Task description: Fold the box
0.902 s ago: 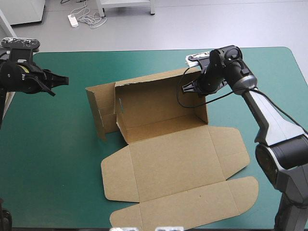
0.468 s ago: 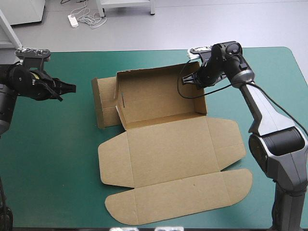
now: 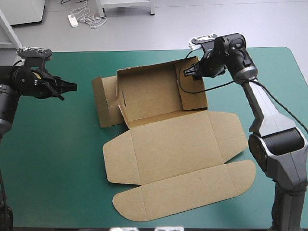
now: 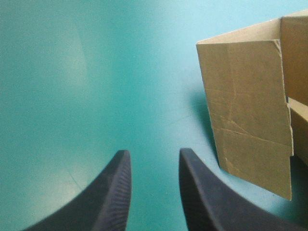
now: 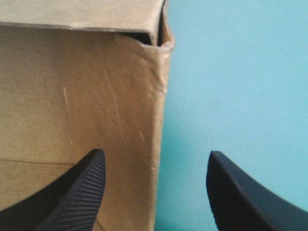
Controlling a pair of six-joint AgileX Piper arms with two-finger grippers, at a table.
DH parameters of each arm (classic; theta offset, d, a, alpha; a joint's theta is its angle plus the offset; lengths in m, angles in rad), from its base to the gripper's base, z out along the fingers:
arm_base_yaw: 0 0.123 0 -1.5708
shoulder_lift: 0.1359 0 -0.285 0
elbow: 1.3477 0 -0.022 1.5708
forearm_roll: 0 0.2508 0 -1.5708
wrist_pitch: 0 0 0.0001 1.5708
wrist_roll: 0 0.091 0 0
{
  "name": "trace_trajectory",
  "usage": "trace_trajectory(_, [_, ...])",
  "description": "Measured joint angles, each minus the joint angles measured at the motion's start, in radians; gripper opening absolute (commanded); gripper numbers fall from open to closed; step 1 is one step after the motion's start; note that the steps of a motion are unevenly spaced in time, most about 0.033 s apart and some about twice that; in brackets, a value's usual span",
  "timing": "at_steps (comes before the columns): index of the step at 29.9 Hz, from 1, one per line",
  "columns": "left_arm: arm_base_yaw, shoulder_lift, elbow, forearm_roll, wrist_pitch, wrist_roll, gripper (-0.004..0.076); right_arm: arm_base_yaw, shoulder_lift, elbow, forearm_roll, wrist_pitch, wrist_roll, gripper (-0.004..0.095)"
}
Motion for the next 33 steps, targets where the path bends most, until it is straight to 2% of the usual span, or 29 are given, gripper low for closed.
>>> trace_trajectory(5, [0.000,0.000,0.001,0.000,-0.016,0.000,0.0249,0.000,-0.036,0.023,-0.006,0.012,-0.009,0.0539])
trace_trajectory(11, [0.000,0.001,0.002,0.001,-0.030,0.001,0.0249,0.001,-0.157,0.190,-0.006,-0.008,-0.038,0.0507])
trace_trajectory(18, [0.000,0.002,0.002,-0.001,-0.035,0.005,0.0249,0.001,-0.284,0.491,0.004,-0.222,-0.052,0.0507])
trace_trajectory(22, [0.000,0.002,0.002,-0.001,-0.035,0.004,0.0249,0.001,-0.288,0.569,0.013,-0.322,-0.067,0.0507])
trace_trajectory(28, [0.000,0.002,0.002,-0.001,-0.035,0.004,0.0249,0.001,-0.244,0.579,0.041,-0.438,-0.087,0.0506])
trace_trajectory(31, [0.000,0.002,0.002,-0.001,-0.035,0.004,0.0249,0.001,-0.213,0.581,0.045,-0.483,-0.091,0.0467])
trace_trajectory(33, [0.000,0.002,0.002,-0.001,-0.036,0.004,0.0249,0.001,-0.192,0.581,0.045,-0.510,-0.092,0.0382])
